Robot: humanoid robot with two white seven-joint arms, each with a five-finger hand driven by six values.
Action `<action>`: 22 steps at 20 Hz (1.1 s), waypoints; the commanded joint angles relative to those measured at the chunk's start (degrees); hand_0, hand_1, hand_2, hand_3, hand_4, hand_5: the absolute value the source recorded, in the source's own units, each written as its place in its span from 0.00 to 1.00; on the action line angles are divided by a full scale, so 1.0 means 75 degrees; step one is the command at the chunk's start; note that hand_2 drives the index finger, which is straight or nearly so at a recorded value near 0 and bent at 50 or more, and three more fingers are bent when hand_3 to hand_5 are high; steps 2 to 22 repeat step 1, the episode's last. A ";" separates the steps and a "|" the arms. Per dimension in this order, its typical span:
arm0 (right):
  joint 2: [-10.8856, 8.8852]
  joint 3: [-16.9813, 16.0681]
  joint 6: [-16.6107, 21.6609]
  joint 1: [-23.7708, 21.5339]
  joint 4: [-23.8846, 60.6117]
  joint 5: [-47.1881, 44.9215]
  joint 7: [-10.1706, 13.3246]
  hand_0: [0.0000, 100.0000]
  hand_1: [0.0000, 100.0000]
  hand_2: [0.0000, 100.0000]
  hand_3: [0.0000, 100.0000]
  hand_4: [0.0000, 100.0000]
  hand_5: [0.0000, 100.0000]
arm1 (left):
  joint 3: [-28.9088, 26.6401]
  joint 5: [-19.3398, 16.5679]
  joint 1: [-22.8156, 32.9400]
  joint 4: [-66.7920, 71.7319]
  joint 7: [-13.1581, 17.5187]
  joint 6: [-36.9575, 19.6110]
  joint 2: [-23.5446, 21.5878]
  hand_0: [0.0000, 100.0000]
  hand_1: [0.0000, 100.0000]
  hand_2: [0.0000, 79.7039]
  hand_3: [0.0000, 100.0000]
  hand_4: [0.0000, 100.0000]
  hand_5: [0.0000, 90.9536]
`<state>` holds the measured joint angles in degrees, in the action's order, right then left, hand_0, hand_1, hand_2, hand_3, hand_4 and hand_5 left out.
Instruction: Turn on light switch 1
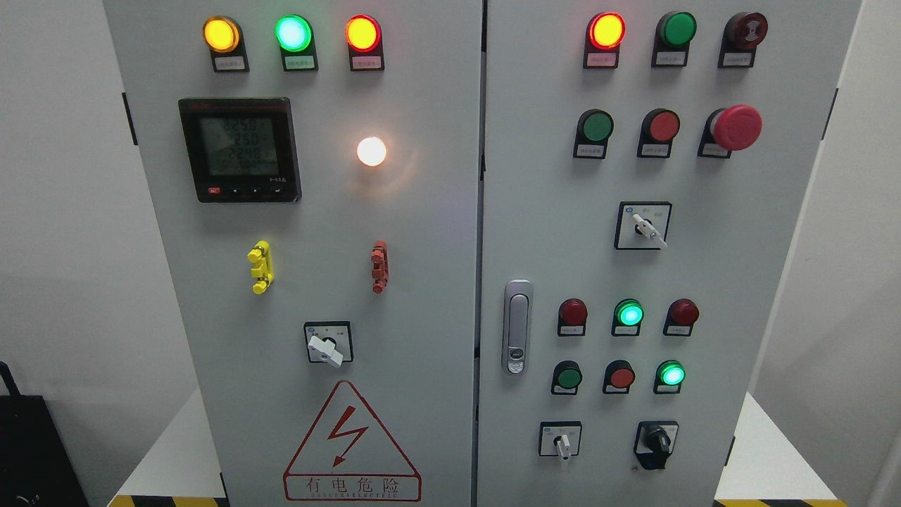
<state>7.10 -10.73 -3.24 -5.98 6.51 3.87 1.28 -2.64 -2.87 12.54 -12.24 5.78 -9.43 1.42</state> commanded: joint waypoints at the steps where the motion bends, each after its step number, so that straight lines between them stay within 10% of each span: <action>1: 0.0002 0.0001 -0.0002 0.0000 0.0000 0.0000 -0.0006 0.00 0.00 0.00 0.00 0.00 0.00 | -0.0012 0.0008 -0.0044 0.0250 0.0002 0.0004 0.0081 0.41 0.00 0.00 0.00 0.00 0.00; 22: 0.0002 0.0001 -0.0002 0.0000 0.0000 0.0000 -0.0006 0.00 0.00 0.00 0.00 0.00 0.00 | -0.0012 0.0008 -0.0044 0.0250 0.0002 0.0004 0.0081 0.41 0.00 0.00 0.00 0.00 0.00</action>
